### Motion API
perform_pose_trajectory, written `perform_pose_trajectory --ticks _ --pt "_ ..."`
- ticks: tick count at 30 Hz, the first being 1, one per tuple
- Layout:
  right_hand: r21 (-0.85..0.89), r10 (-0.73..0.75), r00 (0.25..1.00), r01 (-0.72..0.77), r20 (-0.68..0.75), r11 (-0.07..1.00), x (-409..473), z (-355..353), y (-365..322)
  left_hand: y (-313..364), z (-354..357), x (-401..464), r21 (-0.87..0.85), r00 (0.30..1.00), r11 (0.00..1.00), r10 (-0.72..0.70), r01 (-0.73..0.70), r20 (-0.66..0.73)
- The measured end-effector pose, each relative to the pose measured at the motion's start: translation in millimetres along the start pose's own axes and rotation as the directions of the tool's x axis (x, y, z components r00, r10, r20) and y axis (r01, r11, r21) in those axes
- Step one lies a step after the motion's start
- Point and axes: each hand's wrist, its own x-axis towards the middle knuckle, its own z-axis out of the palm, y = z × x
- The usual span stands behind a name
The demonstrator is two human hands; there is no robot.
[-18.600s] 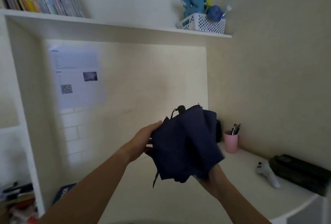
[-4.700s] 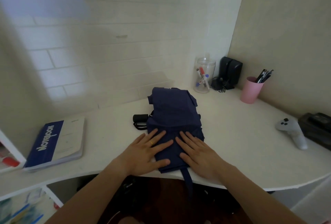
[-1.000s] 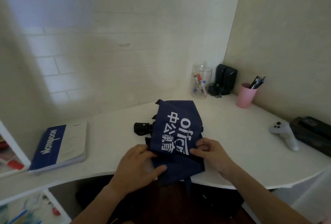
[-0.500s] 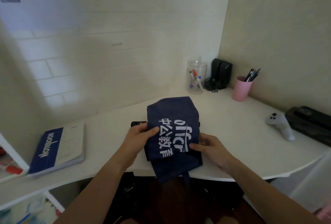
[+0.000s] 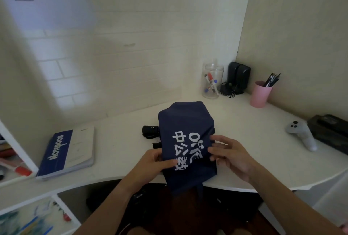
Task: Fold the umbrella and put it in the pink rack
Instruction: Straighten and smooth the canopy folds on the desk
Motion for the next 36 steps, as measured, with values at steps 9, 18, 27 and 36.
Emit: perform_pose_trajectory --ticks 9,18,27,36 --pt "-0.084 0.071 0.989 -0.082 -0.132 0.993 4.1 -7.9 9.0 -18.1 1.7 -2.6 0.151 0.976 0.988 0.069 -0.037 -0.208" --pt "-0.534 -0.137 0.915 -0.095 -0.378 0.84 9.5 -8.4 19.0 -42.6 -2.3 -5.6 0.584 0.918 0.802 0.315 -0.123 -0.239" --pt "-0.909 -0.529 0.79 0.409 0.31 0.079 -12.3 32.8 24.6 -47.2 3.2 -3.8 0.736 0.889 0.669 0.394 -0.103 -0.234" --pt "-0.89 -0.424 0.838 0.434 0.343 0.138 -9.2 8.5 39.2 -37.3 -2.5 -7.4 0.851 0.8 0.443 0.598 -0.283 -0.045"
